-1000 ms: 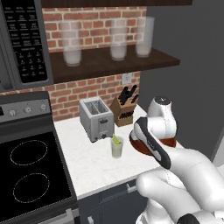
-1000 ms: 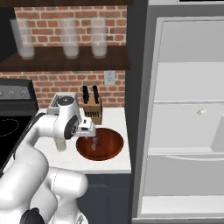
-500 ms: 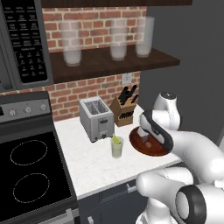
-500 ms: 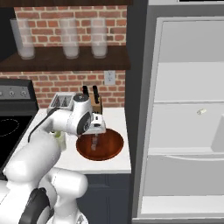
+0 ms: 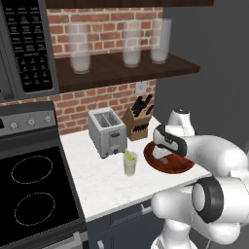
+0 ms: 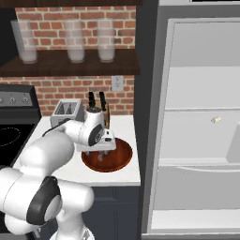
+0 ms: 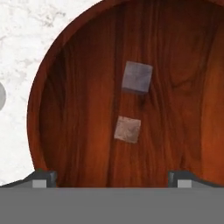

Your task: Grab a lemon wedge from the fridge and one ice cube from the ice bowl, and put them in the glass of lemonade.

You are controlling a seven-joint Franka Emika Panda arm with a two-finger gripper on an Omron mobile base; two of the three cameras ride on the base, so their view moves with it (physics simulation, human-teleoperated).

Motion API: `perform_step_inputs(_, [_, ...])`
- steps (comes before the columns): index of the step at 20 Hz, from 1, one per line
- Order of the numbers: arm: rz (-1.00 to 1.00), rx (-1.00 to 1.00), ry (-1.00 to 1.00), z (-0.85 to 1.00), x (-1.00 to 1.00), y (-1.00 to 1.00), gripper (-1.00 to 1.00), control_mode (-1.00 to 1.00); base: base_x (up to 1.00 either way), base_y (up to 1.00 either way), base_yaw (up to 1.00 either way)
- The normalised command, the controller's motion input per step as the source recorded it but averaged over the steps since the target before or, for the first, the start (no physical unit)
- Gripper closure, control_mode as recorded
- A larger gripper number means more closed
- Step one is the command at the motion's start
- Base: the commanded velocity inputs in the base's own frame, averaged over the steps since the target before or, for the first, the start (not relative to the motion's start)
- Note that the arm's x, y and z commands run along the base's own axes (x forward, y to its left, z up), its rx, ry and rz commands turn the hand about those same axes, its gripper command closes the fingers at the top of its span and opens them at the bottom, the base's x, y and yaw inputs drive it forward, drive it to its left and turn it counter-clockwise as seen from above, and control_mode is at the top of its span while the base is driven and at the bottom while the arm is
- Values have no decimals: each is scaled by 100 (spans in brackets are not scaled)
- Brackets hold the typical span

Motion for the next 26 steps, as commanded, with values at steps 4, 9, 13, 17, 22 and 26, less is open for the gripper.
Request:
perform_step_inputs(4, [0,0,2,-40,20,0,-100,-100,0,0,0])
perform_step_inputs(9, [0,2,0,-43,18,-3,-100,-100,0,0,0])
perform_step_inputs(13, [0,1,0,-23,19,-1,-100,-100,0,0,0])
perform_step_inputs(17, [0,0,0,0,17,0,-100,-100,0,0,0])
perform_step_inputs(22, [0,0,0,0,6,-3,-100,-100,0,0,0])
perform_step_inputs(26, [0,0,0,-7,0,-13,-100,-100,0,0,0])
